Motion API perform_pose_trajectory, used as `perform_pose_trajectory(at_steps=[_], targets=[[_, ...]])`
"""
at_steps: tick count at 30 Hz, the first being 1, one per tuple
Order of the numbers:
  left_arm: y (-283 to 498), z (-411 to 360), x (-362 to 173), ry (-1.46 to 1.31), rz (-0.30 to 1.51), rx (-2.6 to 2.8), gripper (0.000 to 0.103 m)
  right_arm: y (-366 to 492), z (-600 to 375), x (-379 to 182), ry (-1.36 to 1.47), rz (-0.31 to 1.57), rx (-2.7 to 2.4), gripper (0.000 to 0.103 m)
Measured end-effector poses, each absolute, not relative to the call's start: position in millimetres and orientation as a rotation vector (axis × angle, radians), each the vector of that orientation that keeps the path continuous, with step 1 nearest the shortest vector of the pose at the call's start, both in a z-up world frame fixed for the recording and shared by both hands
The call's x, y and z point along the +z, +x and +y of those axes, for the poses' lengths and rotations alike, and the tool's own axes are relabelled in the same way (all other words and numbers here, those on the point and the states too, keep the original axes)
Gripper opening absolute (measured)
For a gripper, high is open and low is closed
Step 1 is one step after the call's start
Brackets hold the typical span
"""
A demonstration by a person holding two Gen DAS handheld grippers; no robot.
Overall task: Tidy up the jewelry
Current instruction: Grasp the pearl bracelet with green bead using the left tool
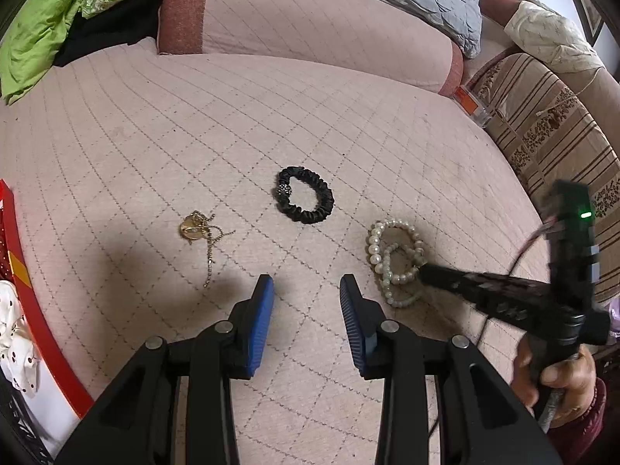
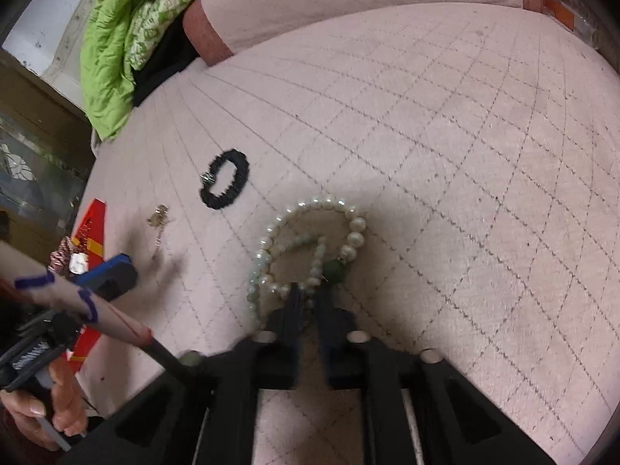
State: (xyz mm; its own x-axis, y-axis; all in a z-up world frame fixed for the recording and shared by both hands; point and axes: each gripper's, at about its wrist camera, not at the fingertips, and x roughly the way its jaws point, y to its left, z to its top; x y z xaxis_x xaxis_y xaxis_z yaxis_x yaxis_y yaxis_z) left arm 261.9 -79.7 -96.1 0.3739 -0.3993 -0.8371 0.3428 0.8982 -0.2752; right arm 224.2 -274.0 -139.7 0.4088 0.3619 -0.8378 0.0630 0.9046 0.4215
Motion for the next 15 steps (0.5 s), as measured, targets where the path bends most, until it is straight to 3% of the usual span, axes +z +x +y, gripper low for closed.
perform_pose_trajectory(at_steps=[5, 15], targets=[[268.1, -95.0, -103.2, -0.088, 1.127, -0.503, 0.034, 206.6, -295.6, -95.2, 0.479, 0.951, 0.178, 0.006], [283.0, -149.3, -120.1, -0.171, 1.182, -0.570, 0.034, 197.4, -322.7, -78.2, 0.542, 0.843, 0.113, 0.006]])
